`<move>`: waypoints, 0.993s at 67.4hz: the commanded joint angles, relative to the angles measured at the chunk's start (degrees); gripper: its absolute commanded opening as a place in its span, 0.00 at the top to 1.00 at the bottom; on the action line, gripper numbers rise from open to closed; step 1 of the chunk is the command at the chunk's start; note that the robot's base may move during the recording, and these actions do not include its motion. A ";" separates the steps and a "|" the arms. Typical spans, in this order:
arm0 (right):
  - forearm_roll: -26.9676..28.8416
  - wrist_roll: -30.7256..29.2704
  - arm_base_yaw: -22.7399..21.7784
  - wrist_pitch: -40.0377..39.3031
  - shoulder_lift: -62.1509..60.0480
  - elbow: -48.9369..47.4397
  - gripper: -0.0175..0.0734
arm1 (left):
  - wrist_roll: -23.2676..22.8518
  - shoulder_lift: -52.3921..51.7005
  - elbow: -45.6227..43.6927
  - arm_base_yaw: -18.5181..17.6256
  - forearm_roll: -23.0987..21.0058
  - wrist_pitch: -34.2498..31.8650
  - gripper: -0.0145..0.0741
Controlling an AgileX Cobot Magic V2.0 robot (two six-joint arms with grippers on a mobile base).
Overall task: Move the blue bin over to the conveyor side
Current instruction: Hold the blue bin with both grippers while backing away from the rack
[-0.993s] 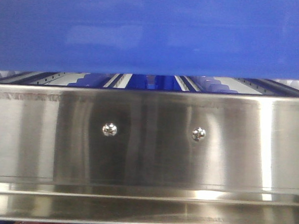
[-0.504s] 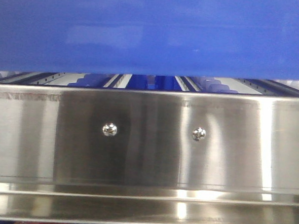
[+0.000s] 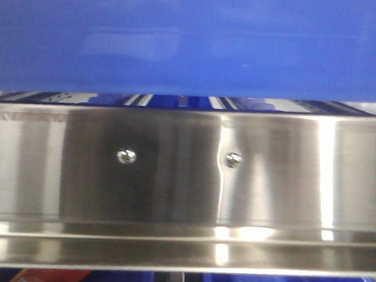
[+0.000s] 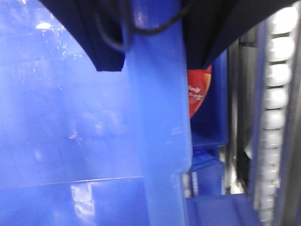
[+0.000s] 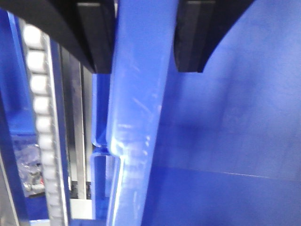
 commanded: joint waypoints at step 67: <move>-1.97 -1.47 -0.19 -13.48 -1.34 -0.64 0.89 | 0.83 -1.36 -0.70 -0.28 1.27 -4.21 0.85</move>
